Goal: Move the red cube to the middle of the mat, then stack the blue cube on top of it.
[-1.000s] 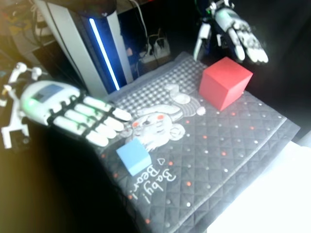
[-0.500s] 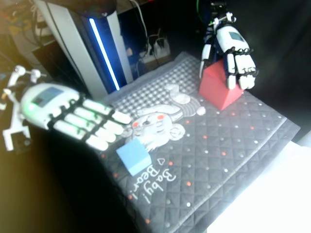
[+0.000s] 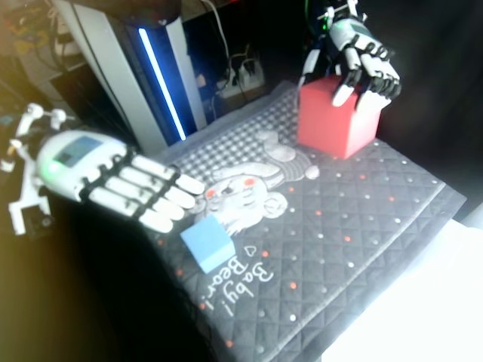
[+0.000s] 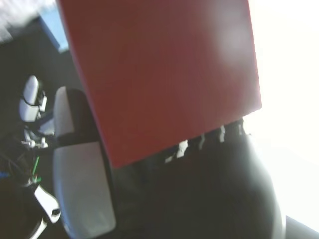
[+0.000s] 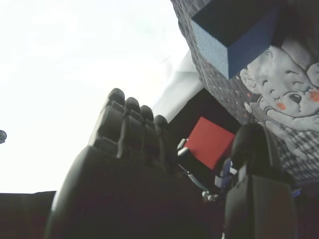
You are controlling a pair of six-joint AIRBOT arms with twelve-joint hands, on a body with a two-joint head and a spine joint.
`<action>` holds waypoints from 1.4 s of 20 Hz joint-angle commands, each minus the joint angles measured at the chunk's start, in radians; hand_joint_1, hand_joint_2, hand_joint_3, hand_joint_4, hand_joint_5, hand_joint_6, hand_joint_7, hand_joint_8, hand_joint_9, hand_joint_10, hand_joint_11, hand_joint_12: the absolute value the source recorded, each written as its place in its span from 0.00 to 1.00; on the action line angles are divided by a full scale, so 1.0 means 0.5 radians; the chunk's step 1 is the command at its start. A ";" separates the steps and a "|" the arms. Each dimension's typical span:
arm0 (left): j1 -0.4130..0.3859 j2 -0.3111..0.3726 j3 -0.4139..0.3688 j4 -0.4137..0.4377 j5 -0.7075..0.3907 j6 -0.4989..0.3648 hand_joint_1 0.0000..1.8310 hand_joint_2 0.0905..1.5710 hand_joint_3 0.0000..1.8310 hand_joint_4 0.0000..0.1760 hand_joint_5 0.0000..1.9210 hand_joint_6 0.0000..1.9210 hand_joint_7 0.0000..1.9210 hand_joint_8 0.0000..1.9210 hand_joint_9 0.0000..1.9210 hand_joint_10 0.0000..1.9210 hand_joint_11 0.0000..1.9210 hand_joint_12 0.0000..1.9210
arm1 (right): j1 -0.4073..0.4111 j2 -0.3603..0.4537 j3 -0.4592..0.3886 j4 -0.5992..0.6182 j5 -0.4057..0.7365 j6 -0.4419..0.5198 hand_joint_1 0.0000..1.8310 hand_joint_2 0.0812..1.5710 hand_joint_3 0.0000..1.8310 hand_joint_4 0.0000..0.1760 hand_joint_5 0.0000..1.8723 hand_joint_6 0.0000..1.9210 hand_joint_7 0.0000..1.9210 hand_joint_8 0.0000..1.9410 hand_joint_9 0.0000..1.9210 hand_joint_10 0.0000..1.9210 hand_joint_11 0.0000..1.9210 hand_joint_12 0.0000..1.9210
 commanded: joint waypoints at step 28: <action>0.521 0.276 -0.215 -0.322 -0.950 -0.073 0.30 0.51 0.00 0.78 0.00 0.00 0.00 0.00 0.00 0.00 0.00 0.00 | 0.396 -0.468 0.637 -0.077 -0.439 0.724 0.55 0.73 0.00 0.00 0.08 0.03 0.08 0.03 0.03 0.20 0.00 0.43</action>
